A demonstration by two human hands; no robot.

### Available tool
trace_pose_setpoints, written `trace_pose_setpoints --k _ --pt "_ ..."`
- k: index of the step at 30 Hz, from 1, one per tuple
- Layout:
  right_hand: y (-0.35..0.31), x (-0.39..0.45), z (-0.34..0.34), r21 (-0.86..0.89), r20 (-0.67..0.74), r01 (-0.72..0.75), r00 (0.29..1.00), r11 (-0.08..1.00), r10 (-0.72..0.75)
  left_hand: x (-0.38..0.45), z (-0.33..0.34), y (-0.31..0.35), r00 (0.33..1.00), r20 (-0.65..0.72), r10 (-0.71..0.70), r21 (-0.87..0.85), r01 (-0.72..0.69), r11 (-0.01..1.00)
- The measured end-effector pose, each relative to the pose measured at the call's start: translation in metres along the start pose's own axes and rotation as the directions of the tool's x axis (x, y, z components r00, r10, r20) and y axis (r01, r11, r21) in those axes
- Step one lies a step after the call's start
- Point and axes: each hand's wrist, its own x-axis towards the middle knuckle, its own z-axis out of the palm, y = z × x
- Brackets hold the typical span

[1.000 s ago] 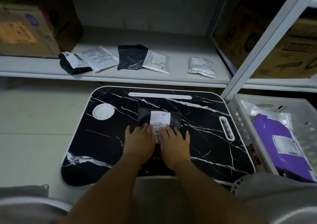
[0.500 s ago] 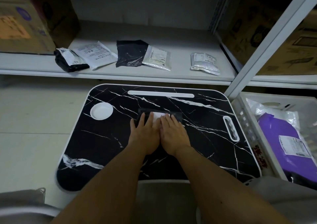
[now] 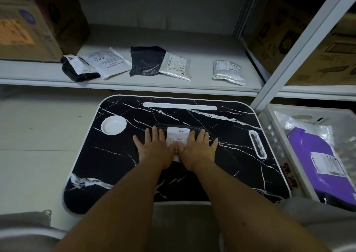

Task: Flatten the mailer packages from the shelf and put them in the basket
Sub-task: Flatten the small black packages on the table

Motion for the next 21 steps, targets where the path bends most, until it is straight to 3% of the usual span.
trace_pose_setpoints --k 3,5,8,11,15,21 --pt "-0.003 -0.009 -0.006 -0.035 -0.04 -0.042 0.998 0.998 0.04 -0.009 -0.007 -0.003 0.999 0.026 -0.043 0.039 0.042 0.998" --pt "-0.003 -0.017 -0.006 -0.036 -0.139 0.038 0.989 0.999 -0.043 -0.017 -0.009 -0.004 1.0 -0.009 -0.028 0.084 0.029 0.996" --pt "-0.006 -0.03 0.004 -0.002 -0.211 0.242 0.948 0.97 -0.237 -0.032 -0.004 -0.005 0.974 -0.138 0.183 0.179 -0.157 0.971" --pt "-0.006 -0.04 0.017 0.015 -0.161 0.312 0.938 0.95 -0.306 -0.043 0.01 -0.004 0.939 -0.097 0.331 0.193 -0.308 0.932" --pt "0.006 -0.046 0.024 -0.028 -0.107 0.291 0.95 0.956 -0.292 -0.05 0.019 -0.013 0.969 -0.019 0.246 0.118 -0.243 0.963" --pt "0.01 -0.046 0.022 -0.025 -0.034 0.245 0.969 0.969 -0.246 -0.049 0.018 -0.021 0.984 0.052 0.17 0.147 -0.176 0.973"
